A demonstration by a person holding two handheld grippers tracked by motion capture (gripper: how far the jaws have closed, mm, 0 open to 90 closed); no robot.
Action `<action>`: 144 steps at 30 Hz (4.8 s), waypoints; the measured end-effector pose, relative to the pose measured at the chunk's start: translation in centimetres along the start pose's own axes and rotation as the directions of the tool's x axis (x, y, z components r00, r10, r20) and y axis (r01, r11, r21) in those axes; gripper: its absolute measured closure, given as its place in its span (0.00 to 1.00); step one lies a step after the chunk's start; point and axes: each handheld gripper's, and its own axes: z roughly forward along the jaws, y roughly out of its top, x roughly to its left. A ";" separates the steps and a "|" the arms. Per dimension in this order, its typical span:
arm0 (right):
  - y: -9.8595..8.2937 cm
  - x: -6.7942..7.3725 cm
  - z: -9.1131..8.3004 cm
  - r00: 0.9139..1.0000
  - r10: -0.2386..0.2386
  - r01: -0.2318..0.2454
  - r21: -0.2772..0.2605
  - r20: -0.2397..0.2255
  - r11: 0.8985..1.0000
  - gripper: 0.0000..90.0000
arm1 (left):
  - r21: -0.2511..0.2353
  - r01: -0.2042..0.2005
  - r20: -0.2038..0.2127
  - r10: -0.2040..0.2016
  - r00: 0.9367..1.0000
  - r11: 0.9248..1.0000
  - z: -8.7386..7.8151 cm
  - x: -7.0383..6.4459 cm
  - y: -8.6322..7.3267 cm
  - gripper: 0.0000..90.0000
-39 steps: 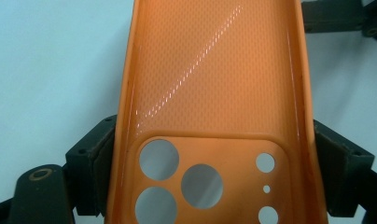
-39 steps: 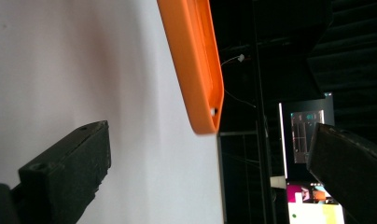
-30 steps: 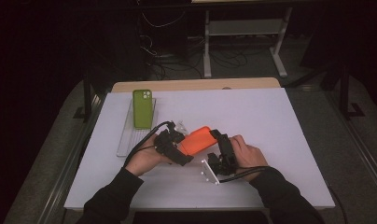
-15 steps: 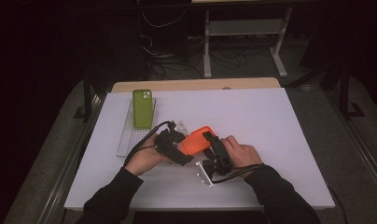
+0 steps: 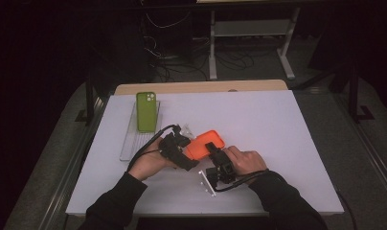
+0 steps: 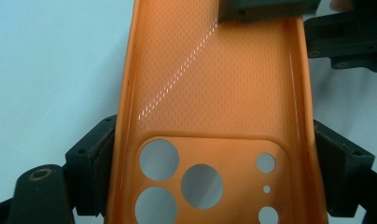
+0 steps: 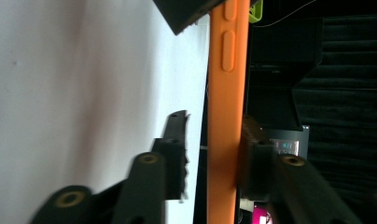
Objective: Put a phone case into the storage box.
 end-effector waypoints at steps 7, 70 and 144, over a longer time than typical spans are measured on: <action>0.1 0.0 -0.1 1.000 -0.006 0.006 -0.003 0.009 1.000 0.87 | 0.003 -0.003 0.007 0.003 1.000 1.000 0.1 0.1 -0.1 0.17; -8.4 -4.7 1.5 0.064 0.914 -0.937 0.290 -0.401 0.193 0.87 | -0.214 0.103 0.003 -0.105 0.994 0.971 -2.3 2.4 -2.3 0.00; -5.0 -4.8 1.6 0.035 0.895 -0.937 0.298 -0.444 0.184 0.55 | -0.552 0.240 0.086 -0.231 0.969 0.799 -0.7 2.8 1.9 0.16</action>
